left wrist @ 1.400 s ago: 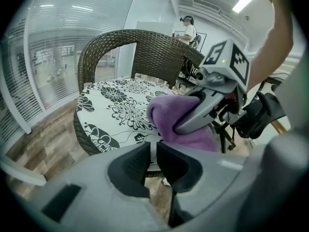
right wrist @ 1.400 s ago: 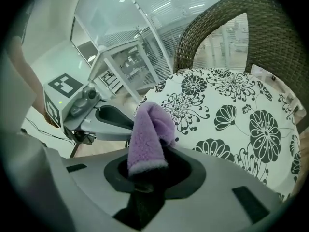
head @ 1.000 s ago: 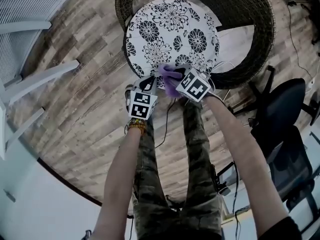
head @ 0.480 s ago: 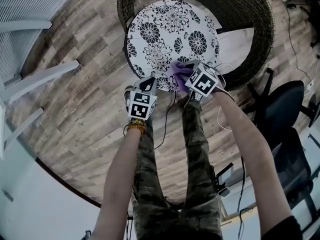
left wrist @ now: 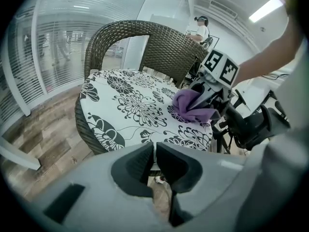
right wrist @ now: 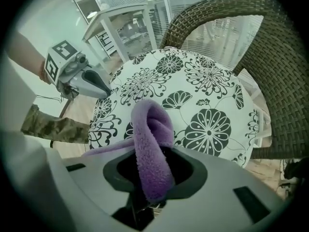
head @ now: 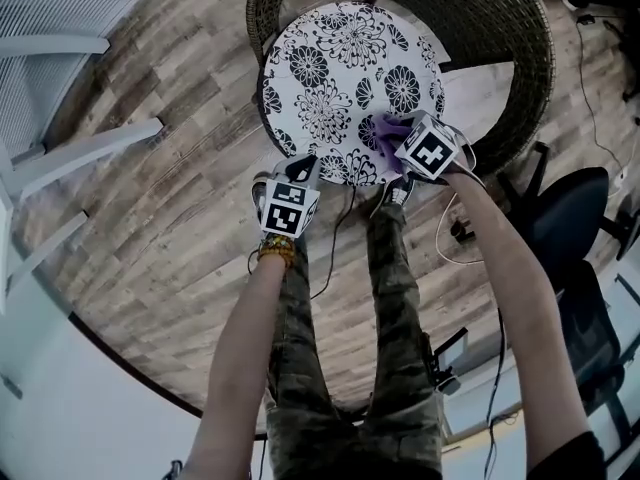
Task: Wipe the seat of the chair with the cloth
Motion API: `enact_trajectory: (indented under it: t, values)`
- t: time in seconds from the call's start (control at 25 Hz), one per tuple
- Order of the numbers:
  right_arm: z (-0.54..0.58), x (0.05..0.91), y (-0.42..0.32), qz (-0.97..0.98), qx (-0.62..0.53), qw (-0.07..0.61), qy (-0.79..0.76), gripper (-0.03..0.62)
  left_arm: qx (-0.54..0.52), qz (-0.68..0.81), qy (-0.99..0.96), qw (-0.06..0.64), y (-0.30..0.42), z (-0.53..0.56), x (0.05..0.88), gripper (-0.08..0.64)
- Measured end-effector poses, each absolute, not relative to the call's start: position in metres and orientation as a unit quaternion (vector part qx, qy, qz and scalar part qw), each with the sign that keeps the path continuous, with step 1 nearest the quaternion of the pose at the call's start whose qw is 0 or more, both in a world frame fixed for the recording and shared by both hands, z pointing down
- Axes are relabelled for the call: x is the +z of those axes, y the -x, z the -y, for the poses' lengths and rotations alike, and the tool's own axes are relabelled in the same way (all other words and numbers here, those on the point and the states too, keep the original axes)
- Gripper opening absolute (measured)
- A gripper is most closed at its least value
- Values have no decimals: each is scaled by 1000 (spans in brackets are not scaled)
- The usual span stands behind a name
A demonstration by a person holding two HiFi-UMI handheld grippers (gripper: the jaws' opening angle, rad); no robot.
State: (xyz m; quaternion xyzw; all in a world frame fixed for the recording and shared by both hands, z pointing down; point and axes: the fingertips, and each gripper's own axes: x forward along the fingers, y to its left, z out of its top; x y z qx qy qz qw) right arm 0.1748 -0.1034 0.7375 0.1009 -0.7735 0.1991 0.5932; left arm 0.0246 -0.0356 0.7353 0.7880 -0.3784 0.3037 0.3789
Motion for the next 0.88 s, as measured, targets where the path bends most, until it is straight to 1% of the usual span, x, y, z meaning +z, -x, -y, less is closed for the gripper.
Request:
enact_trajectory:
  t: [0.52, 0.72, 0.8, 0.88]
  values:
    - [143, 743, -228, 701, 237, 636, -217, 117, 298, 373, -790, 385, -24, 35, 737, 31]
    - [170, 734, -246, 672, 220, 656, -264, 114, 299, 370, -790, 387, -25, 36, 736, 31]
    - [181, 728, -249, 669, 217, 649, -290, 102, 304, 367, -794, 379, -25, 36, 735, 31]
    - [187, 720, -248, 679, 220, 626, -314, 97, 306, 368, -803, 356, -25, 36, 729, 32]
